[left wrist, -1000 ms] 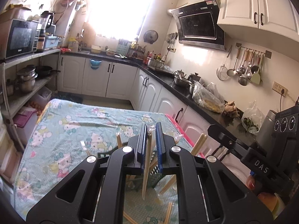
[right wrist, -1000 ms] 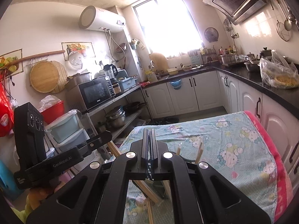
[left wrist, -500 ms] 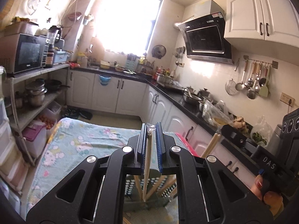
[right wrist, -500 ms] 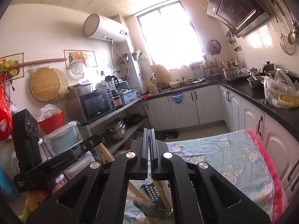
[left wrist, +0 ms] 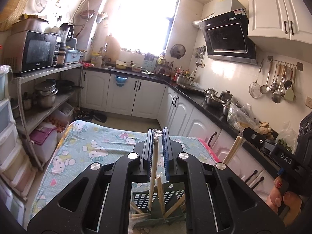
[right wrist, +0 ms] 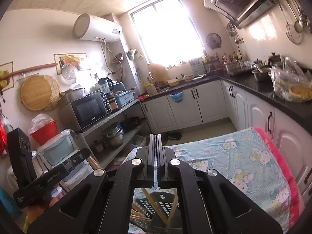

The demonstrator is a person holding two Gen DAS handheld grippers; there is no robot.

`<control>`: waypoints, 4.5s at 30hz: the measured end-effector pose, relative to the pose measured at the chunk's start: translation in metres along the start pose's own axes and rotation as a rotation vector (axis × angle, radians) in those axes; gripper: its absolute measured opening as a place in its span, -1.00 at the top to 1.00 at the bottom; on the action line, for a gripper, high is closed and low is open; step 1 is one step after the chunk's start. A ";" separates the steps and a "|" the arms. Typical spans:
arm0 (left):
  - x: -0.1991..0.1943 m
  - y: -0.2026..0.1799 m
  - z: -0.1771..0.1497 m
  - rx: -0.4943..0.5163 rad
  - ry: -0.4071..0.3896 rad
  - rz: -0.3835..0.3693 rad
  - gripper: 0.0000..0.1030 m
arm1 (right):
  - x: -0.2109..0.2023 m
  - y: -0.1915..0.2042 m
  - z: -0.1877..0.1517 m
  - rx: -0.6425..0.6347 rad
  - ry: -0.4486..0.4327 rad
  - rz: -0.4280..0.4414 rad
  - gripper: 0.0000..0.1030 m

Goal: Organize utensils
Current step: 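Lower the held chopsticks upright into the green caddy with the left tool, then open the left tool to release the chopsticks in the caddy, then withdraw the left tool from the caddy toward the last chopsticks on the cloth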

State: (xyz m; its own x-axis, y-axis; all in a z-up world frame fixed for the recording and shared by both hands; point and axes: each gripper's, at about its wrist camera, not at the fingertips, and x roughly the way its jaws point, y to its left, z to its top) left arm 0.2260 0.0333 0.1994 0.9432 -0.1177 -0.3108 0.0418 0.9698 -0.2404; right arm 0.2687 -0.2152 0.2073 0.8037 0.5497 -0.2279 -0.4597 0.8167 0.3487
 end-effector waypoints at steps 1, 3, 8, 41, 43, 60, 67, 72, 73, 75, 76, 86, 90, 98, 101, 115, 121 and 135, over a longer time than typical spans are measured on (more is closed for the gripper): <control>0.002 0.000 -0.001 0.001 0.002 0.003 0.88 | 0.003 -0.003 -0.002 0.005 -0.001 -0.002 0.96; 0.007 0.001 -0.004 0.005 0.006 0.007 0.88 | 0.007 -0.007 -0.005 0.015 0.000 0.000 0.96; 0.015 0.000 -0.012 0.021 0.014 0.018 0.88 | 0.017 -0.016 -0.013 0.043 0.006 0.005 0.96; 0.058 -0.002 -0.073 0.054 0.161 0.024 0.88 | 0.049 -0.037 -0.071 0.070 0.139 -0.029 0.95; 0.057 -0.002 -0.075 0.062 0.161 0.032 0.88 | 0.048 -0.039 -0.074 0.071 0.146 -0.035 0.95; 0.041 0.003 -0.089 0.041 0.187 0.025 0.57 | 0.022 -0.049 -0.085 0.048 0.161 -0.103 0.87; 0.027 0.005 -0.091 0.039 0.172 0.026 0.27 | 0.011 -0.056 -0.086 0.057 0.153 -0.123 0.69; 0.017 0.008 -0.091 0.032 0.159 0.029 0.08 | 0.004 -0.058 -0.087 0.060 0.150 -0.135 0.53; 0.015 0.009 -0.091 0.028 0.159 0.029 0.05 | 0.002 -0.059 -0.087 0.060 0.150 -0.137 0.51; 0.012 0.009 -0.093 0.029 0.158 0.029 -0.05 | -0.001 -0.060 -0.089 0.061 0.151 -0.139 0.45; 0.011 0.009 -0.093 0.030 0.158 0.030 -0.07 | -0.002 -0.060 -0.090 0.062 0.153 -0.140 0.44; -0.006 0.006 -0.097 0.024 0.146 0.014 -0.43 | -0.015 -0.058 -0.102 0.049 0.176 -0.148 0.29; -0.014 0.006 -0.103 0.016 0.146 0.000 -0.47 | -0.021 -0.055 -0.110 0.030 0.188 -0.154 0.25; -0.029 0.002 -0.115 0.012 0.143 -0.020 -0.77 | -0.033 -0.053 -0.126 0.011 0.210 -0.153 0.18; -0.032 0.002 -0.121 0.014 0.146 -0.018 -0.79 | -0.040 -0.050 -0.132 0.001 0.213 -0.154 0.10; -0.034 0.004 -0.151 0.022 0.205 -0.001 -0.79 | -0.059 -0.052 -0.165 -0.001 0.277 -0.167 -0.04; -0.031 0.004 -0.161 0.018 0.227 0.002 -0.79 | -0.062 -0.053 -0.181 0.002 0.306 -0.177 -0.06; -0.021 0.006 -0.184 0.015 0.286 0.006 -0.79 | -0.061 -0.056 -0.211 0.025 0.379 -0.178 -0.19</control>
State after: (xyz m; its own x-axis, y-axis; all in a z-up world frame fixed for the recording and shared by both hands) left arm 0.1458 0.0028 0.0356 0.8121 -0.1653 -0.5596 0.0430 0.9734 -0.2251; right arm 0.1662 -0.2573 0.0100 0.6715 0.4300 -0.6035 -0.3135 0.9028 0.2944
